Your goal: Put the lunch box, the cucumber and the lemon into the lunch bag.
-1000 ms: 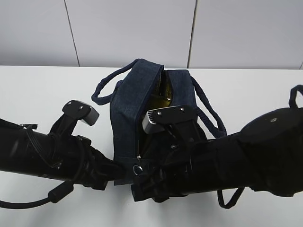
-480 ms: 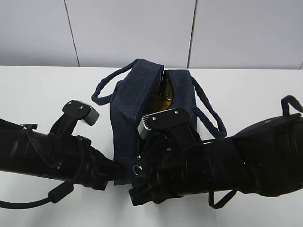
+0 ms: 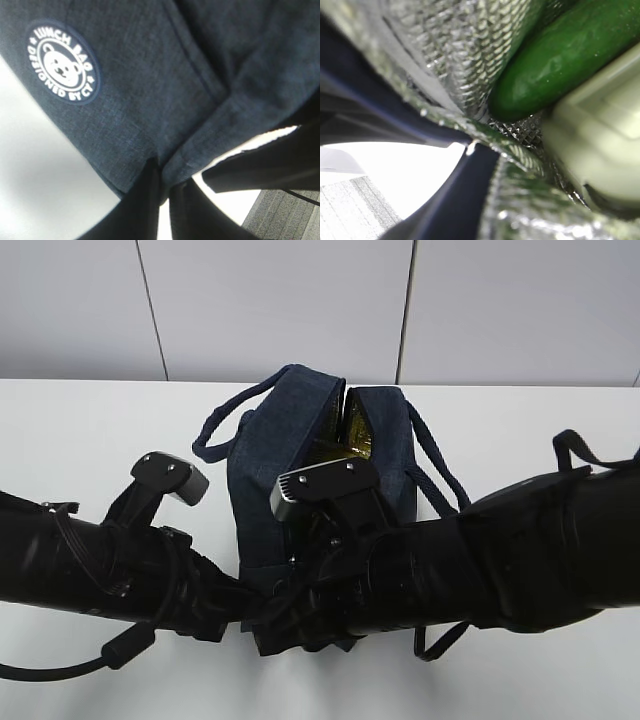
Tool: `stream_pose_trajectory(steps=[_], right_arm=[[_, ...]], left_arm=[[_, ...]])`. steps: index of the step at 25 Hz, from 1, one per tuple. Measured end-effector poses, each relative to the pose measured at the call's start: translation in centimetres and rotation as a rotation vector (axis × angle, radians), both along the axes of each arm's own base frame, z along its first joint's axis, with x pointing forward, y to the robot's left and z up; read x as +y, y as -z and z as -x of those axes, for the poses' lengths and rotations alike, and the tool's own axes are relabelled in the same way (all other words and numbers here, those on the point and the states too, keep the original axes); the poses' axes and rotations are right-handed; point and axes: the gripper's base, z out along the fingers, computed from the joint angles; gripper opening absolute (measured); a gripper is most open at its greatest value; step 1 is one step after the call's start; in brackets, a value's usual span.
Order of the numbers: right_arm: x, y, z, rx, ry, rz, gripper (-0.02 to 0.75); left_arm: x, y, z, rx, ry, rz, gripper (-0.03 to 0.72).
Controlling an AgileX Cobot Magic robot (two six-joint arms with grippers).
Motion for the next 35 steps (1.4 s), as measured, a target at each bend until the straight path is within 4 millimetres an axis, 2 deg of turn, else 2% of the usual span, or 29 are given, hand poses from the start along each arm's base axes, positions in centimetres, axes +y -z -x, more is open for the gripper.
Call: stream_pose_trajectory(steps=[2, 4, 6, 8, 15, 19, 22, 29, 35], right_arm=[[0.0, 0.0, 0.0, -0.001, 0.006, 0.004, 0.197], [-0.1, 0.1, -0.1, -0.005, 0.014, 0.012, 0.134], [-0.2, 0.1, -0.1, -0.005, 0.019, 0.017, 0.034], [-0.2, 0.1, -0.2, 0.002, 0.032, 0.014, 0.000], [-0.2, -0.1, -0.2, 0.043, 0.084, -0.016, 0.000], [-0.3, -1.4, 0.0, 0.037, 0.109, -0.060, 0.000], [-0.7, -2.2, 0.5, 0.044, 0.120, -0.089, 0.000], [-1.7, -2.4, 2.1, 0.086, 0.117, -0.122, 0.000], [-1.7, -4.0, 2.6, 0.075, 0.097, -0.184, 0.000]], left_arm=[[0.0, 0.0, 0.0, 0.000, 0.000, 0.000, -0.008], [0.0, 0.0, 0.0, 0.000, 0.000, 0.000, -0.007], [0.0, 0.0, 0.0, 0.000, 0.000, 0.000, -0.007], [0.0, 0.0, 0.0, 0.000, 0.000, 0.000, -0.007], [0.0, 0.0, 0.0, 0.000, 0.000, 0.000, -0.008], [0.0, 0.0, 0.0, 0.001, -0.001, 0.000, -0.008], [0.0, 0.0, 0.0, 0.001, -0.001, 0.000, -0.008], [0.0, 0.0, 0.0, 0.001, -0.001, 0.000, -0.008], [0.0, 0.0, 0.0, 0.001, -0.001, 0.000, -0.008]])
